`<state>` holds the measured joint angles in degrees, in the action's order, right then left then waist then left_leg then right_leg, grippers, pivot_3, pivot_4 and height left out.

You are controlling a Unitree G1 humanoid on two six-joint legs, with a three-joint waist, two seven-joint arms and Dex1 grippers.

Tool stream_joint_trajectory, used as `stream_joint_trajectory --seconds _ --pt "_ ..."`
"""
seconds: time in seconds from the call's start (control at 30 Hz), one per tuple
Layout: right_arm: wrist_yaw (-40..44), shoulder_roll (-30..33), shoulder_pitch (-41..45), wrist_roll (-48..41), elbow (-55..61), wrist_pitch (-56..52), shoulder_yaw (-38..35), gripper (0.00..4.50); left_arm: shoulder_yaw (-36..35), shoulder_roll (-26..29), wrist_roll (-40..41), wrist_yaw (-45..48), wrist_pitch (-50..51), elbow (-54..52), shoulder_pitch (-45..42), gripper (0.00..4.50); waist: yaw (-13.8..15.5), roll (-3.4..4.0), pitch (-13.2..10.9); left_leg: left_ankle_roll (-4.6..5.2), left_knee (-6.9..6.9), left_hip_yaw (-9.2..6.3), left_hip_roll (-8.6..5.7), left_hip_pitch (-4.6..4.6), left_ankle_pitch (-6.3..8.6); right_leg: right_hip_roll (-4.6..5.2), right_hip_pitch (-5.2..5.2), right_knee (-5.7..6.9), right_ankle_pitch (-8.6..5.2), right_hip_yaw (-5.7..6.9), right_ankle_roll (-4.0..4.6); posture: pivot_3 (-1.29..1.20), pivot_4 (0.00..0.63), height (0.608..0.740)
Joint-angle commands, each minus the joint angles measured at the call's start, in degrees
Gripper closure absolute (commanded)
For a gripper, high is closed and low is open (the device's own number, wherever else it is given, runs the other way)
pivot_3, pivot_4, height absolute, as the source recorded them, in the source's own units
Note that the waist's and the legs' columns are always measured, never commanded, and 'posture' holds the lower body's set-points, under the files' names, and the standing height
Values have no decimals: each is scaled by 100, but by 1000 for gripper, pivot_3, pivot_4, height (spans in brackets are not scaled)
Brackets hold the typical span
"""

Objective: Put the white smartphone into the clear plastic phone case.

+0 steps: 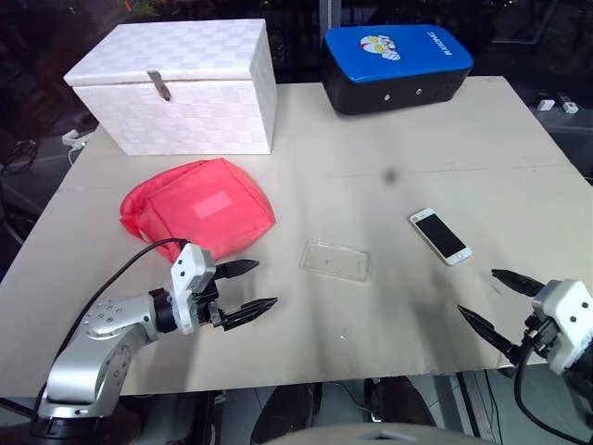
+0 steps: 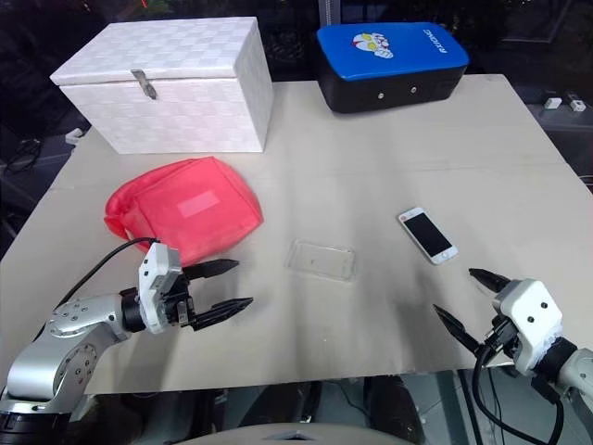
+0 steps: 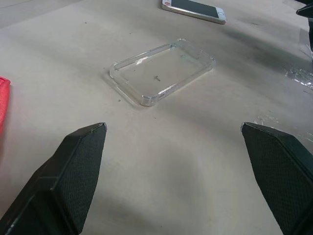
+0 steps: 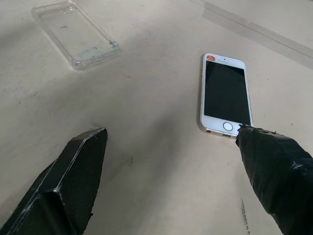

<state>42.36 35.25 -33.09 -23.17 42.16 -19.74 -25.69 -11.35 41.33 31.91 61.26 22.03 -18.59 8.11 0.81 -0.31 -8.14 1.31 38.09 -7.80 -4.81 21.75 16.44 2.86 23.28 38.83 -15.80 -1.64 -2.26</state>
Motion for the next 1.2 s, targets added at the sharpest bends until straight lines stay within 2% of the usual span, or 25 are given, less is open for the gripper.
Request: stream_joint_trajectory --seconds 0.03,0.13,0.27,0.37,0.6,0.63,0.67,0.7,0.77,0.8,0.93,1.03,1.2 --pt "131 -24 69 -246 168 175 -64 24 175 59 -64 38 -139 -185 -404 7 0 0 0 0 0 0 0 0 0 0 0 0 0 0 0 0 150 740" --pt "451 110 230 -412 461 387 220 24 938 86 -637 250 -436 21 -1397 7 64 0 -8 0 14 -16 -1 2 0 1 -11 -1 0 23 0 0 150 740" --pt "781 378 84 -377 695 475 298 24 1788 114 -1320 477 -565 650 -2228 7 11 6 -4 -4 16 -19 -4 -11 -2 1 -29 -5 0 25 -1 0 150 740" --pt "775 433 6 -428 814 441 258 24 2317 -133 -1644 670 -735 1291 -2834 7 -10 1 -8 -10 16 -19 -4 -8 -6 -2 -27 -7 0 25 -1 0 150 740" --pt "622 401 -88 -314 962 443 240 24 3033 -630 -2332 919 -1426 2664 -3443 7 -11 -2 -10 -10 19 -19 -5 -7 -6 -2 -26 -4 1 23 -2 0 150 740" --pt "565 379 -125 -272 999 431 223 0 3128 -676 -2443 902 -1439 2754 -3477 641 -7 -3 -9 -10 19 -19 -5 -7 -6 -2 -26 -3 1 24 -2 0 150 740" --pt "498 351 -156 -237 1039 414 212 0 3188 -751 -2531 820 -1422 2793 -3506 777 -4 -3 -9 -10 19 -21 -5 -7 -6 -2 -26 -4 1 26 -2 0 150 740" --pt "423 316 -183 -210 1074 392 207 0 3210 -841 -2574 699 -1242 2785 -3527 1292 -2 -3 -9 -10 20 -21 -5 -7 -6 -2 -26 -3 1 26 -2 0 150 740" --pt "289 268 -246 -115 1147 353 224 0 3186 -1028 -2566 426 -742 2625 -3529 2042 -2 -4 -6 -10 21 -21 -5 -7 -6 -1 -27 -3 1 24 -3 0 150 740" --pt "225 245 -280 -95 1183 315 240 0 3172 -1101 -2573 309 -576 2528 -3520 2625 -1 -6 -5 -10 22 -21 -6 -7 -6 -1 -28 -3 1 24 -3 0 150 740" --pt "-111 184 -283 -84 1325 -44 323 0 3183 -1326 -2506 68 38 2041 -3536 4425 1 -6 -5 -10 25 -21 -6 -9 -7 0 -29 2 1 25 -5 0 150 740" --pt "-361 175 -97 -149 1307 -376 370 0 3262 -1412 -2589 -64 353 1924 -3646 4425 2 -7 -5 -10 27 -24 -7 -9 -7 0 -31 3 1 28 -5 0 150 740" --pt "-755 197 567 -384 997 -1020 410 0 3318 -1516 -2552 65 135 1975 -3791 4425 0 -8 -6 -11 28 -24 -8 -9 -8 0 -32 2 2 28 -6 0 150 740"
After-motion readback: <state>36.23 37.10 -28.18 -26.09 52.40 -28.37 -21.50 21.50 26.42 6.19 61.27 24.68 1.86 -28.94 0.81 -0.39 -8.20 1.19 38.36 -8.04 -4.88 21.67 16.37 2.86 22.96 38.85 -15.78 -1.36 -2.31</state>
